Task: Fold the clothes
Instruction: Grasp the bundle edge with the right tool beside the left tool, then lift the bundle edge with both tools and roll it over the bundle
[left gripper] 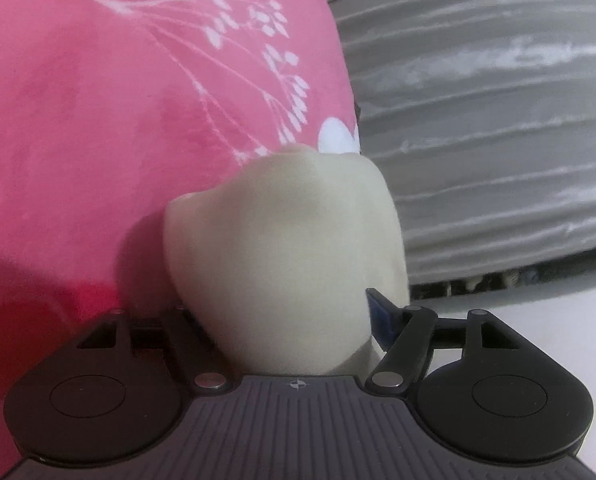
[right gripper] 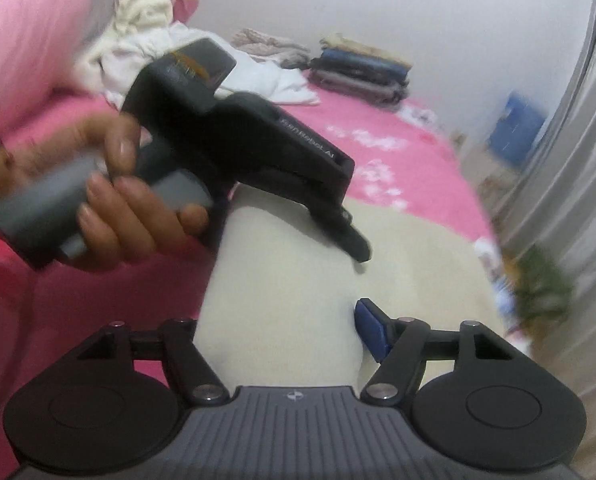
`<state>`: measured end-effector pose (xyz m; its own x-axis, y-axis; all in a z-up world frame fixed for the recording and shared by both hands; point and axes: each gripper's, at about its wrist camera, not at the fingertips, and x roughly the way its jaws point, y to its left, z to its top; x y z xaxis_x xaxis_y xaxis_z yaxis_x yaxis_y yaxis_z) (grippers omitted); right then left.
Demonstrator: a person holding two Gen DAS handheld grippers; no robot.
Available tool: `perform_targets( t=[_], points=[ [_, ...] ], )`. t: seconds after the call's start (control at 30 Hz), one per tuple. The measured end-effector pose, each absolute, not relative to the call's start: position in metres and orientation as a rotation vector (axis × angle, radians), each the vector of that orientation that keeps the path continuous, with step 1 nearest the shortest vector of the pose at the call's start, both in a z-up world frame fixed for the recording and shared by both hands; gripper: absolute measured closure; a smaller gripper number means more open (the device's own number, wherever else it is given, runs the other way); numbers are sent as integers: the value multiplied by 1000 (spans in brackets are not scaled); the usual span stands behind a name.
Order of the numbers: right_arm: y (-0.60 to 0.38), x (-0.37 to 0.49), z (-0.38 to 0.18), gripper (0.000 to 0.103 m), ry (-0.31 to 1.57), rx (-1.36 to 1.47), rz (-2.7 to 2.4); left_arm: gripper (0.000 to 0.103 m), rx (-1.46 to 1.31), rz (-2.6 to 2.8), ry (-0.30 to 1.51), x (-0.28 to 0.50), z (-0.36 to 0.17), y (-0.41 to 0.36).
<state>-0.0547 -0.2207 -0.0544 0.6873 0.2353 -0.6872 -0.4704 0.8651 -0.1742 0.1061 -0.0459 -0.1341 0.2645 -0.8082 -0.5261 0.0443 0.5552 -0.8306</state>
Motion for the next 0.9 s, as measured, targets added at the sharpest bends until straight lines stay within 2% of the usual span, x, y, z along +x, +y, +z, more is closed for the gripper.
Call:
perform_targets(
  t=[0.07, 0.13, 0.27, 0.4, 0.63, 0.77, 0.9],
  points=[
    [-250, -48, -41, 33, 751, -219, 477, 35, -791, -701, 1165, 103, -133, -44],
    [-286, -39, -29, 19, 793, -47, 549, 35, -788, -706, 1167, 102, -134, -42],
    [-343, -28, -17, 16, 814, 142, 529, 36, -785, -700, 1180, 103, -137, -41],
    [-414, -13, -24, 7, 790, 391, 439, 36, -796, -702, 1181, 102, -138, -39],
    [-496, 50, -119, 4, 958, 879, 464, 39, -807, -694, 1193, 101, -140, -35],
    [-493, 68, -127, 0, 942, 921, 552, 40, -811, -692, 1193, 101, -141, -32],
    [-480, 65, -123, 0, 1001, 806, 608, 41, -809, -699, 1187, 100, -143, -30]
  ],
)
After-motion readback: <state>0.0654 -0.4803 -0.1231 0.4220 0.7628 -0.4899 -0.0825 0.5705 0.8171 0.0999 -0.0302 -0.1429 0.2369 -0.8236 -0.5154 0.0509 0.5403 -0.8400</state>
